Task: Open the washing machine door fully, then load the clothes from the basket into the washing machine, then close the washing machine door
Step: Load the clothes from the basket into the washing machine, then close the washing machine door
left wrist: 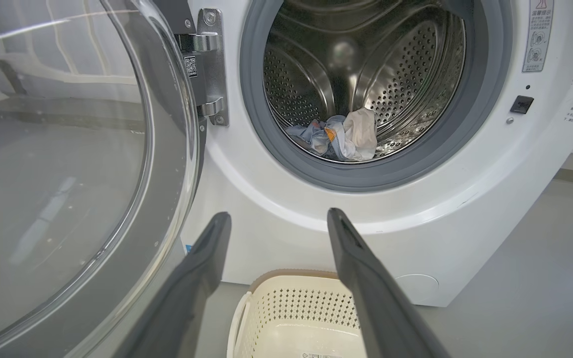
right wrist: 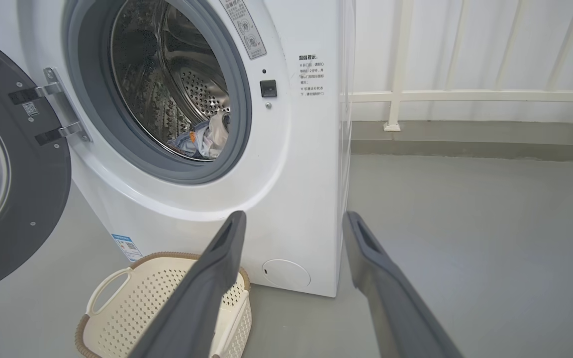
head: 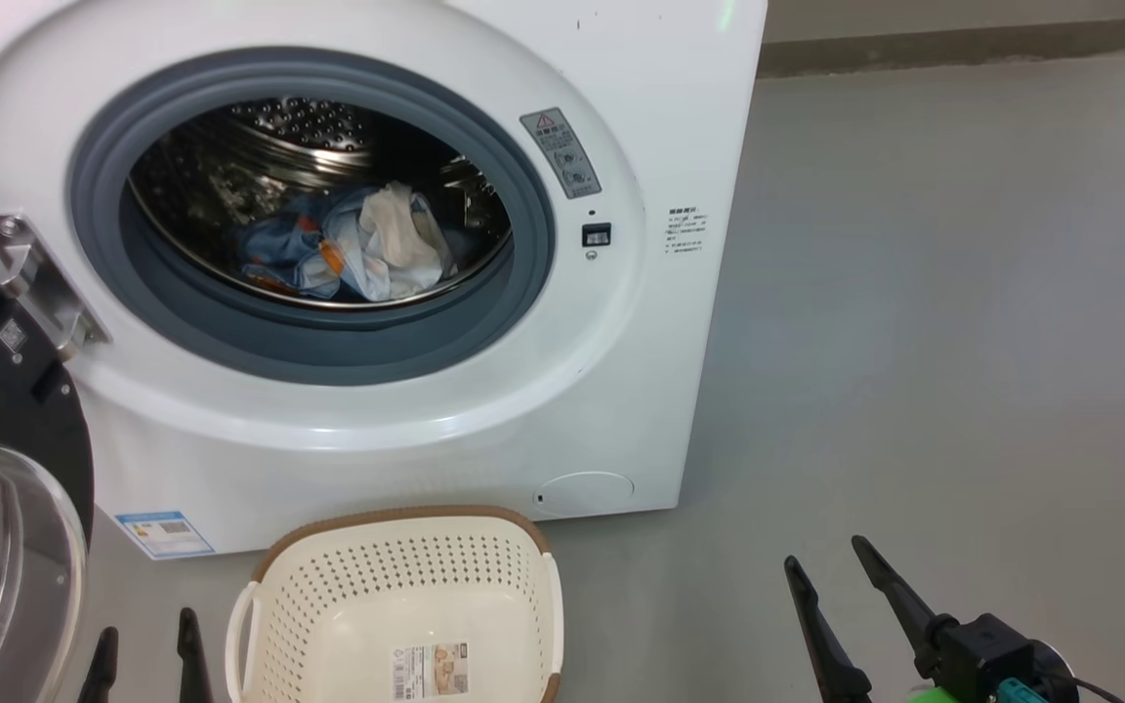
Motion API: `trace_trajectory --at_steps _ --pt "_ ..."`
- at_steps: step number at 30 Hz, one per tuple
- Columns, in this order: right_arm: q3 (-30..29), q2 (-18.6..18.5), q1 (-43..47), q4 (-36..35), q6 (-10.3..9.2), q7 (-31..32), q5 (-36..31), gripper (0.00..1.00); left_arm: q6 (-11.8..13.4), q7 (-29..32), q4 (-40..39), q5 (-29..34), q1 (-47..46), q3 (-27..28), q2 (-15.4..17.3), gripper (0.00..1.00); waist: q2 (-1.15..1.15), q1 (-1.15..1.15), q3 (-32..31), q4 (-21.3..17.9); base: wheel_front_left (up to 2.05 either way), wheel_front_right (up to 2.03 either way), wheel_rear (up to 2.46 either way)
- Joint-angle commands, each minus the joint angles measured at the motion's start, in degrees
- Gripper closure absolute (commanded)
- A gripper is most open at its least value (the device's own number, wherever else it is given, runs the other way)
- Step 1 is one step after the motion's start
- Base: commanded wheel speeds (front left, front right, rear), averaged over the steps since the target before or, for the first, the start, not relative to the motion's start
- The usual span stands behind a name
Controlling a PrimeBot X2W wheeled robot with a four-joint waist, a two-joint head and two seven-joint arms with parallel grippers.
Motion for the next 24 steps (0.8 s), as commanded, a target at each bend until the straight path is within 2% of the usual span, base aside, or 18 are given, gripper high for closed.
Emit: trace_trajectory --at_steps 1,10,24 --pt "2.0 -0.5 -0.2 -1.2 0.09 -0.3 -0.3 0.0 0.6 -0.5 -1.8 0.2 -0.7 1.4 0.5 0.0 0.0 0.0 -0.6 0.0 0.0 0.0 0.0" --pt "2.2 -0.5 0.9 -1.3 0.09 -0.3 0.0 0.0 1.3 -0.5 -2.6 0.3 0.3 0.6 0.5 0.0 0.0 0.0 -0.9 -1.0 0.0 0.0 0.0" --pt "2.0 -0.5 0.7 -1.5 0.09 -0.3 0.0 0.0 1.0 -0.5 -3.3 0.6 0.3 1.3 0.5 0.0 0.0 0.0 -0.1 -1.5 0.0 0.0 0.0"
